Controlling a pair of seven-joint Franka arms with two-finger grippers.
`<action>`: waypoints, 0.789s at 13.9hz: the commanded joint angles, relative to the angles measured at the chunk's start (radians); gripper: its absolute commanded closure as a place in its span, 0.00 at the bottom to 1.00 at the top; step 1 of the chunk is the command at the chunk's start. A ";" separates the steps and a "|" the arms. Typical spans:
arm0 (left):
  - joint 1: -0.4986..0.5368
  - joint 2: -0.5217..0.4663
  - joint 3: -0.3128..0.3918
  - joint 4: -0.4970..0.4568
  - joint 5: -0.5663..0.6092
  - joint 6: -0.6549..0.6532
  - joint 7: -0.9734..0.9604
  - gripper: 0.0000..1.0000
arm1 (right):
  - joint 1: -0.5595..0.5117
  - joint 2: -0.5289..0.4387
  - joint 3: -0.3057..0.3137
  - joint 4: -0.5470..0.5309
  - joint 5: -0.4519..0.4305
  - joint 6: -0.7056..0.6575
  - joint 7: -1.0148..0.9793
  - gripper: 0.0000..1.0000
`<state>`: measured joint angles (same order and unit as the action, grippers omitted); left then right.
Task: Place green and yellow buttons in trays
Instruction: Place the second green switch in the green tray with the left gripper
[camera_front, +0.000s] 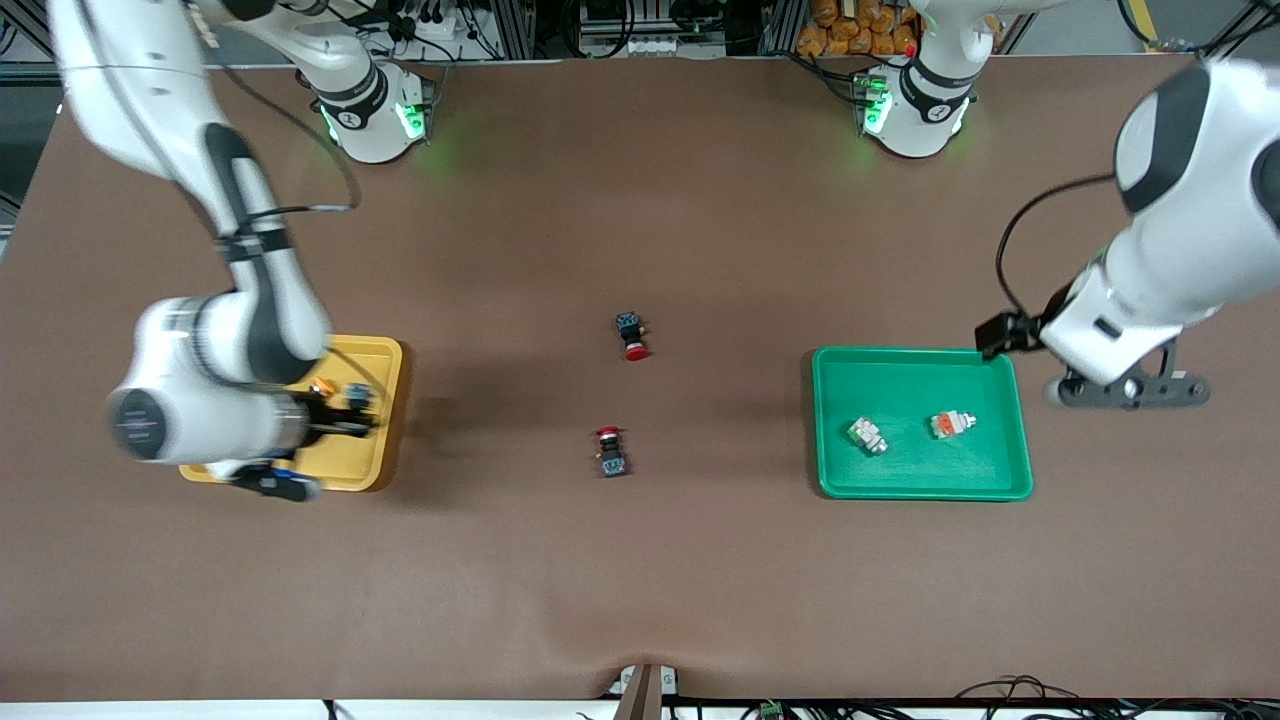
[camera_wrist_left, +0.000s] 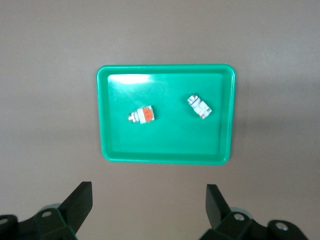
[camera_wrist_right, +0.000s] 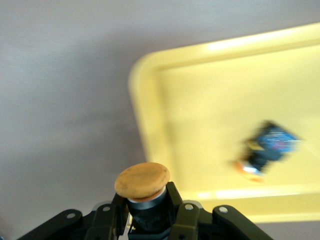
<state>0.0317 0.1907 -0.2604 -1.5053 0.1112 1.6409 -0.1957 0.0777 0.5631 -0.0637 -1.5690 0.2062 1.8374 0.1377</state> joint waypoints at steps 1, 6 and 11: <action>-0.038 -0.101 0.029 -0.018 -0.013 -0.096 0.027 0.00 | -0.102 -0.035 0.022 -0.023 -0.051 -0.043 -0.140 0.73; -0.059 -0.238 0.053 -0.030 -0.050 -0.167 0.090 0.00 | -0.208 -0.025 0.022 -0.023 -0.073 -0.043 -0.326 0.17; -0.061 -0.284 0.138 -0.053 -0.133 -0.185 0.139 0.00 | -0.187 -0.035 0.028 0.021 -0.071 -0.065 -0.319 0.00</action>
<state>-0.0240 -0.0668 -0.1408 -1.5334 -0.0029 1.4554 -0.0745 -0.1172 0.5527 -0.0456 -1.5658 0.1520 1.7981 -0.1860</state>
